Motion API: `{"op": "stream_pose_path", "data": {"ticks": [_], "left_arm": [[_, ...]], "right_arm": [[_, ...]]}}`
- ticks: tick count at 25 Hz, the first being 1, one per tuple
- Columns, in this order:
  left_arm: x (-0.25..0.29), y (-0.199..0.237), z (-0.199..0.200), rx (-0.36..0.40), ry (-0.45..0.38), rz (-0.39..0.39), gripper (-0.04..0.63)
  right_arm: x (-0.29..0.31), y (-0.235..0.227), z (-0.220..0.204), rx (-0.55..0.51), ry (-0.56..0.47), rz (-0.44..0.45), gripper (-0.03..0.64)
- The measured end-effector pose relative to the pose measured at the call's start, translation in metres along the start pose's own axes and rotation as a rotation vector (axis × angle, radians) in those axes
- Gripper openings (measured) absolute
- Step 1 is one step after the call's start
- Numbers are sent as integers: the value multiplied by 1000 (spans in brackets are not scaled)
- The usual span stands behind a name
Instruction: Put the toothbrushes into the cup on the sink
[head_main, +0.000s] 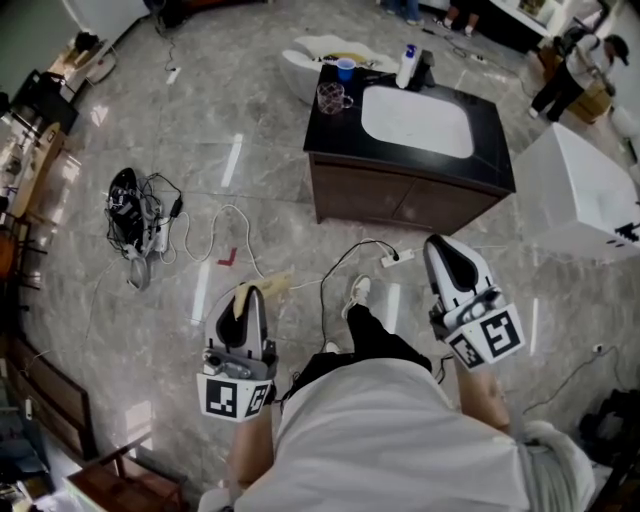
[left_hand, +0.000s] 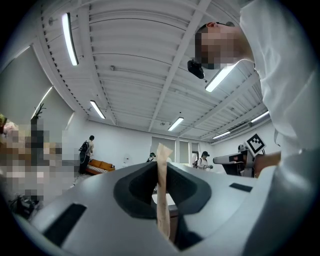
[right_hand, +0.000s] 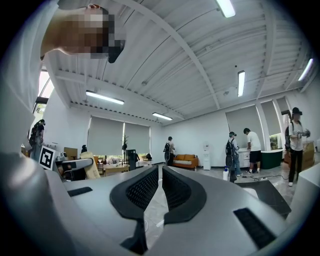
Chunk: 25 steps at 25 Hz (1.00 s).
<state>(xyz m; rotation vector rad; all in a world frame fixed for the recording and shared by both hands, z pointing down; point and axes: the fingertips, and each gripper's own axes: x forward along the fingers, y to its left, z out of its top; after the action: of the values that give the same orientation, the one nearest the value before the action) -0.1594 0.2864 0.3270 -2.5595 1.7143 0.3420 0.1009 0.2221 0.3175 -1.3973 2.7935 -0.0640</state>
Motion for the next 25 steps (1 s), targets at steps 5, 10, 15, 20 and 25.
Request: {"op": "stream_pose_path", "data": {"ticks": [5,10,15,20,25], "left_arm": [[35,16,0,18,-10,30,41],[81,29,-6,26,7,35,41],[130,45,-21,10,33,48,41],[175,50,-35,10,67,49,41],[220,48,-38,15,70,51,41]], "right_arm": [[41,-25,-2,16,-12,35,49],[85,-58,-6,31,-5,60,49],[121,-92,-13,50,20,69,49],[146,-139,-11,67,18,46,49],[170,-174,-13,80,26,63,49]]}}
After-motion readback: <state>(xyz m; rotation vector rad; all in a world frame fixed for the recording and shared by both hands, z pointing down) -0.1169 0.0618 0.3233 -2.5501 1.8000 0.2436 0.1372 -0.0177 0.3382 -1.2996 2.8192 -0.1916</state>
